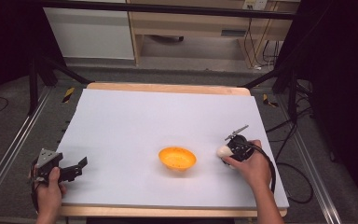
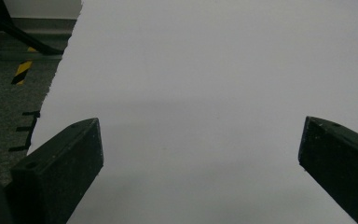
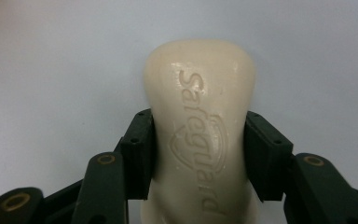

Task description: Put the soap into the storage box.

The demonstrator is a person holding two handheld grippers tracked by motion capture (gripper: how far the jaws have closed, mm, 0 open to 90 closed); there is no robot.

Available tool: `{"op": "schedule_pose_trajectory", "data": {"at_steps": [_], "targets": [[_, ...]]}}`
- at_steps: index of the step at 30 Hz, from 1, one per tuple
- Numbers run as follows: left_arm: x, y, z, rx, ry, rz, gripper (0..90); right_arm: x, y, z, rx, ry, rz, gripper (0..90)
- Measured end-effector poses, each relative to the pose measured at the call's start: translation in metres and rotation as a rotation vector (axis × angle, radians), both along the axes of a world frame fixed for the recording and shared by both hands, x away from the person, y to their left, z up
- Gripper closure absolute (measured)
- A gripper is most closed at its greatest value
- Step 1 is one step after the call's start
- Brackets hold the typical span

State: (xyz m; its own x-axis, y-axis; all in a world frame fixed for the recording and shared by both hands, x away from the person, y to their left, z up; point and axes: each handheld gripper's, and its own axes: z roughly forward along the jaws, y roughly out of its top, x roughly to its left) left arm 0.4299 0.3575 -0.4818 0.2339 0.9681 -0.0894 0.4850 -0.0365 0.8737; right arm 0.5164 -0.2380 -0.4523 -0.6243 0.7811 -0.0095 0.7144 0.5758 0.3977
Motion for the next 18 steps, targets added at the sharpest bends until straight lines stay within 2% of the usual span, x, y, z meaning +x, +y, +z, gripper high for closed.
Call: {"op": "schedule_pose_trajectory", "data": {"at_steps": [2, 6, 8, 10, 13, 18], "targets": [[0.000, 0.000, 0.000, -0.001, -0.001, 0.001, 0.0, -0.001, 0.000, 0.002, 0.023, -0.009, 0.006, 50.0], [0.000, 0.000, 0.000, 0.000, 0.001, 0.000, 0.0, -0.002, 0.004, 0.006, 0.019, -0.024, 0.032, 50.0], [0.000, 0.000, 0.000, 0.000, 0.001, 0.000, 0.0, -0.001, 0.009, 0.011, 0.014, -0.051, 0.072, 50.0], [0.000, 0.000, 0.000, -0.001, 0.000, 0.000, 0.0, -0.001, 0.011, 0.013, 0.016, -0.053, 0.082, 50.0], [0.000, 0.000, 0.000, 0.000, 0.000, 0.000, 0.0, 0.000, 0.018, 0.021, 0.016, -0.073, 0.136, 50.0], [0.000, 0.000, 0.000, 0.000, 0.000, 0.000, 0.0, 0.000, 0.031, 0.031, 0.025, -0.085, 0.175, 50.0]]}}
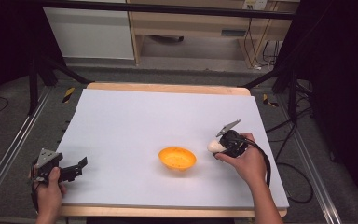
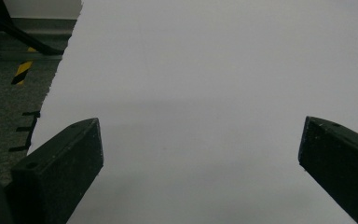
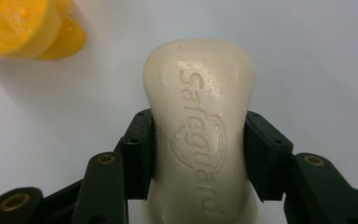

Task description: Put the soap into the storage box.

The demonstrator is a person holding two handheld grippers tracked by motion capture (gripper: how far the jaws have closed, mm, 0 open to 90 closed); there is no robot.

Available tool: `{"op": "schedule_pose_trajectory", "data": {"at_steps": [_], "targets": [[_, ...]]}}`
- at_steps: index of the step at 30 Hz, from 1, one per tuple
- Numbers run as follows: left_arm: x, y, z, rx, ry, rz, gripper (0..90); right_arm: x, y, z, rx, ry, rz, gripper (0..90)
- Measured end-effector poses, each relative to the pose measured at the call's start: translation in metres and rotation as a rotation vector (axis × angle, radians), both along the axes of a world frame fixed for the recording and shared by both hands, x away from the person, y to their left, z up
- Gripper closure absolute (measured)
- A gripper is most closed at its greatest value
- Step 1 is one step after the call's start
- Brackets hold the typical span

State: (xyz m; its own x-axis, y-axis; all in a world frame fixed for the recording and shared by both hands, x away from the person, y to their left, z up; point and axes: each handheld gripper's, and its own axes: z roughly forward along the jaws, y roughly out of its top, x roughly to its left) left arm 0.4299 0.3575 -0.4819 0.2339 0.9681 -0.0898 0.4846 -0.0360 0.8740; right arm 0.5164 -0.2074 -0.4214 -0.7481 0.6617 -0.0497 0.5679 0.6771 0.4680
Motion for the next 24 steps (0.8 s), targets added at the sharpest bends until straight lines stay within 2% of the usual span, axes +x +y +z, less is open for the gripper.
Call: {"op": "schedule_pose_trajectory", "data": {"at_steps": [8, 17, 20, 24], "targets": [[0.000, 0.000, 0.000, -0.002, 0.000, 0.000, 0.0, 0.002, 0.015, 0.010, -0.005, -0.020, 0.072, 49.9], [0.000, 0.000, 0.000, -0.002, 0.001, 0.000, 0.0, 0.003, 0.038, 0.030, -0.012, -0.063, 0.173, 49.9], [0.000, 0.000, 0.000, -0.002, 0.001, 0.000, 0.0, 0.002, 0.043, 0.034, -0.007, -0.063, 0.185, 49.9], [0.000, 0.000, 0.000, -0.006, 0.002, 0.000, 0.0, 0.003, 0.054, 0.040, -0.007, -0.073, 0.228, 49.9]]}}
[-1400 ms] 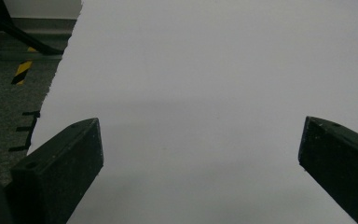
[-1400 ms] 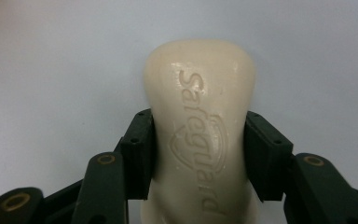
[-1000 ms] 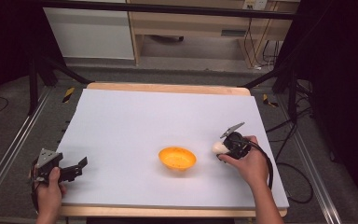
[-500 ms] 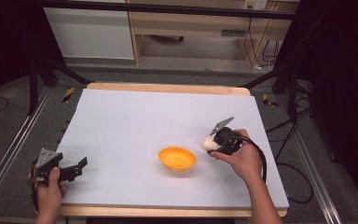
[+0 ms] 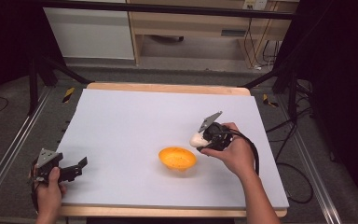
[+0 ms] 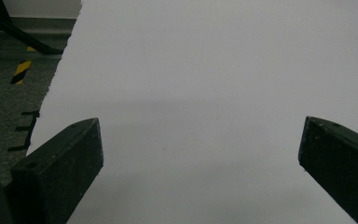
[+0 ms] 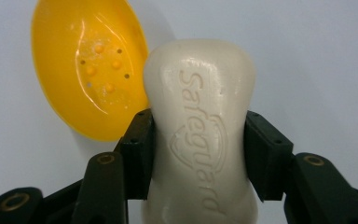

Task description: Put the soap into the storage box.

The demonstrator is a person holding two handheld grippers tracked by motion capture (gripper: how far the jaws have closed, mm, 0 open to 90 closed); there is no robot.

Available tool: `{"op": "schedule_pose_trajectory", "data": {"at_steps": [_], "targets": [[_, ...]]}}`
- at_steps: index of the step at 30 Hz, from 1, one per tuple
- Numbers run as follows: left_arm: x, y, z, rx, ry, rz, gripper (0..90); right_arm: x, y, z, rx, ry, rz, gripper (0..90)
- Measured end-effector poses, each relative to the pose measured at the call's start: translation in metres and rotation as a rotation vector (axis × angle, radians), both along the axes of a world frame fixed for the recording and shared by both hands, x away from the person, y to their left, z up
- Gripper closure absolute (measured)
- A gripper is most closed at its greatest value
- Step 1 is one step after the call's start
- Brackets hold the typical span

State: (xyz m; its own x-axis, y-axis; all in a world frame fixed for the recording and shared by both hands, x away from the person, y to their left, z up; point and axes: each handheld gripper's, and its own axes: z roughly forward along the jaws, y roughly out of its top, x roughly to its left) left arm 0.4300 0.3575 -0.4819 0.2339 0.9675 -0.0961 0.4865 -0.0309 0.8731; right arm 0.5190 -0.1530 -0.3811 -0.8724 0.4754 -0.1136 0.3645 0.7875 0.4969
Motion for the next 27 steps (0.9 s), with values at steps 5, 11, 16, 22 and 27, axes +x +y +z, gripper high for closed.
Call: {"op": "schedule_pose_trajectory", "data": {"at_steps": [5, 11, 16, 22, 27], "targets": [[0.000, 0.000, 0.000, 0.001, 0.000, 0.000, 0.0, -0.001, 0.010, 0.005, 0.003, -0.007, 0.030, 49.9], [0.000, 0.000, 0.000, -0.002, -0.001, 0.001, 0.0, -0.004, 0.025, 0.010, 0.011, -0.020, 0.094, 49.9], [0.000, 0.000, 0.000, -0.002, -0.001, 0.002, 0.0, -0.005, 0.034, 0.010, 0.011, -0.021, 0.134, 49.8], [0.000, 0.000, 0.000, -0.002, -0.001, 0.001, 0.0, -0.007, 0.050, 0.008, 0.004, -0.009, 0.194, 49.9], [0.000, 0.000, 0.000, -0.003, -0.001, 0.001, 0.0, -0.008, 0.060, 0.003, -0.008, 0.008, 0.231, 49.9]]}}
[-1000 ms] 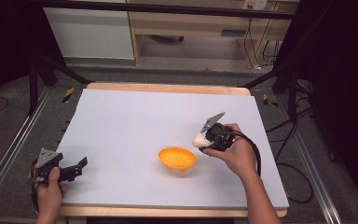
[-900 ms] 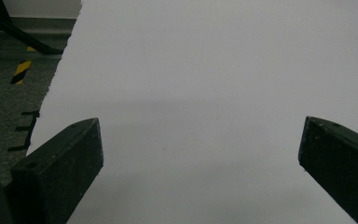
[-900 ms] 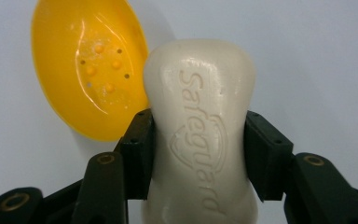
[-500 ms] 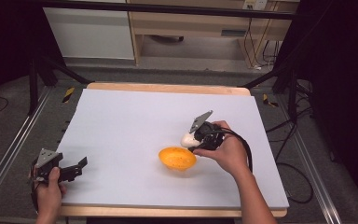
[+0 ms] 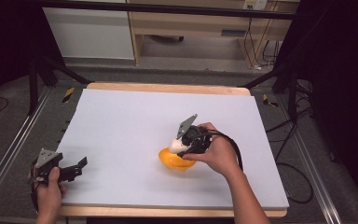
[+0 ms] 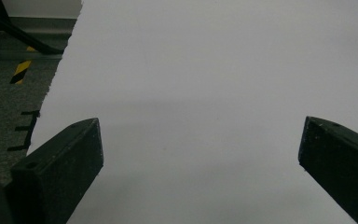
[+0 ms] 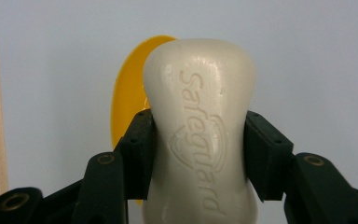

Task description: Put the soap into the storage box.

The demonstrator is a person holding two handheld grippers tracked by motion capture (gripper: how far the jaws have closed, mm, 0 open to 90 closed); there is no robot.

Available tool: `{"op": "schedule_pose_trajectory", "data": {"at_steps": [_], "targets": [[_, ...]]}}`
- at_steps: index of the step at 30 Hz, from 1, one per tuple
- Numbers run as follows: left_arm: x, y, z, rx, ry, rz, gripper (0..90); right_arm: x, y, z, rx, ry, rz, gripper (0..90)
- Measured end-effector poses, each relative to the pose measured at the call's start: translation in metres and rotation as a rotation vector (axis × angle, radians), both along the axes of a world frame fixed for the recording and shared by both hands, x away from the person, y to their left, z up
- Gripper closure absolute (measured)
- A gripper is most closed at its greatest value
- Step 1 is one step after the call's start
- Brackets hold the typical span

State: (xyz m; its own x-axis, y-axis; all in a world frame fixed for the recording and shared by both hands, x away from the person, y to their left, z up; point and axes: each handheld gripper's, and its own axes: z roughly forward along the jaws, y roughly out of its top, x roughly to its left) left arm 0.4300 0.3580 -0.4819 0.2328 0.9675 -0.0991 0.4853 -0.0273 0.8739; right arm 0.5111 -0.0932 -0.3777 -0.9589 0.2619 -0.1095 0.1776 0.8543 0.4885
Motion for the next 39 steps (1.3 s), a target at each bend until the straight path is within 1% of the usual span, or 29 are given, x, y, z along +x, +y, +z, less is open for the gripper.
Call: {"op": "schedule_pose_trajectory", "data": {"at_steps": [1, 4, 6, 7, 9, 10, 11, 12, 16, 18, 19, 20, 22, 24, 25, 26, 27, 28, 29, 30, 31, 32, 33, 36, 38, 39], "targets": [[0.000, 0.000, 0.000, 0.000, 0.000, 0.000, 0.0, 0.000, 0.000, 0.000, 0.000, 0.000, 0.000, 49.9], [0.000, 0.000, 0.000, 0.001, 0.001, -0.001, 0.0, -0.001, 0.006, -0.004, -0.023, 0.019, 0.022, 49.8], [0.000, 0.000, 0.000, 0.000, 0.001, -0.001, 0.0, 0.000, 0.008, -0.005, -0.025, 0.019, 0.032, 49.8], [0.000, 0.000, 0.000, 0.000, 0.001, -0.001, 0.0, 0.000, 0.010, -0.007, -0.038, 0.028, 0.037, 49.8], [0.000, 0.000, 0.000, 0.000, 0.000, 0.000, 0.0, 0.000, 0.012, -0.008, -0.043, 0.035, 0.034, 49.8], [0.000, 0.000, 0.000, 0.000, 0.000, -0.001, 0.0, 0.001, 0.013, -0.009, -0.047, 0.036, 0.045, 49.8], [0.000, 0.000, 0.000, 0.000, 0.000, 0.000, 0.0, 0.001, 0.014, -0.012, -0.061, 0.049, 0.052, 49.8], [0.000, 0.000, 0.000, 0.000, 0.000, 0.000, 0.0, 0.002, 0.015, -0.013, -0.066, 0.049, 0.054, 49.8], [0.000, 0.000, 0.000, 0.009, 0.001, -0.001, 0.0, 0.004, 0.017, -0.019, -0.085, 0.068, 0.052, 49.8], [0.000, 0.000, 0.000, 0.008, 0.000, 0.000, 0.0, 0.005, 0.017, -0.020, -0.089, 0.075, 0.056, 49.8], [0.000, 0.000, 0.000, 0.000, -0.002, 0.002, 0.0, 0.006, 0.018, -0.021, -0.100, 0.082, 0.054, 49.8], [0.000, 0.000, 0.000, 0.000, -0.002, 0.002, 0.0, 0.007, 0.018, -0.022, -0.102, 0.079, 0.062, 49.7], [0.000, 0.000, 0.000, 0.001, -0.001, 0.002, 0.0, 0.007, 0.018, -0.024, -0.108, 0.086, 0.052, 49.6], [0.000, 0.000, 0.000, 0.010, 0.002, 0.000, 0.0, 0.008, 0.018, -0.025, -0.104, 0.111, 0.044, 48.3], [0.000, 0.000, 0.000, 0.010, 0.002, 0.000, 0.0, 0.008, 0.018, -0.025, -0.091, 0.119, 0.034, 43.8], [0.000, 0.000, 0.000, 0.010, 0.002, 0.000, 0.0, 0.008, 0.018, -0.025, -0.091, 0.119, 0.034, 43.8], [0.000, 0.000, 0.000, 0.002, 0.001, 0.003, 0.0, 0.009, 0.015, -0.019, -0.044, 0.105, 0.022, 38.2], [0.000, 0.000, 0.000, 0.001, 0.000, 0.003, 0.0, 0.009, 0.013, -0.015, -0.016, 0.095, 0.007, 37.0], [0.000, 0.000, 0.000, 0.001, 0.000, 0.003, 0.0, 0.009, 0.013, -0.015, -0.016, 0.095, 0.007, 37.0], [0.000, 0.000, 0.000, 0.002, 0.001, 0.001, 0.0, 0.009, 0.008, -0.009, 0.006, 0.079, -0.019, 34.8], [0.000, 0.000, 0.000, 0.002, 0.001, 0.001, 0.0, 0.009, 0.008, -0.009, 0.006, 0.079, -0.019, 34.8], [0.000, 0.000, 0.000, 0.003, 0.003, 0.003, 0.0, 0.009, 0.002, -0.007, 0.019, 0.055, -0.055, 30.5], [0.000, 0.000, 0.000, 0.002, 0.002, 0.002, 0.0, 0.009, -0.001, -0.006, 0.019, 0.043, -0.065, 28.2], [0.000, 0.000, 0.000, 0.002, 0.001, 0.004, 0.0, 0.007, -0.011, -0.006, 0.040, 0.022, -0.126, 22.4], [0.000, 0.000, 0.000, 0.002, 0.000, 0.005, 0.0, 0.008, -0.019, -0.006, 0.060, 0.021, -0.164, 18.0], [0.000, 0.000, 0.000, -0.003, -0.003, 0.007, 0.0, 0.008, -0.022, -0.007, 0.066, 0.024, -0.192, 15.0]]}}
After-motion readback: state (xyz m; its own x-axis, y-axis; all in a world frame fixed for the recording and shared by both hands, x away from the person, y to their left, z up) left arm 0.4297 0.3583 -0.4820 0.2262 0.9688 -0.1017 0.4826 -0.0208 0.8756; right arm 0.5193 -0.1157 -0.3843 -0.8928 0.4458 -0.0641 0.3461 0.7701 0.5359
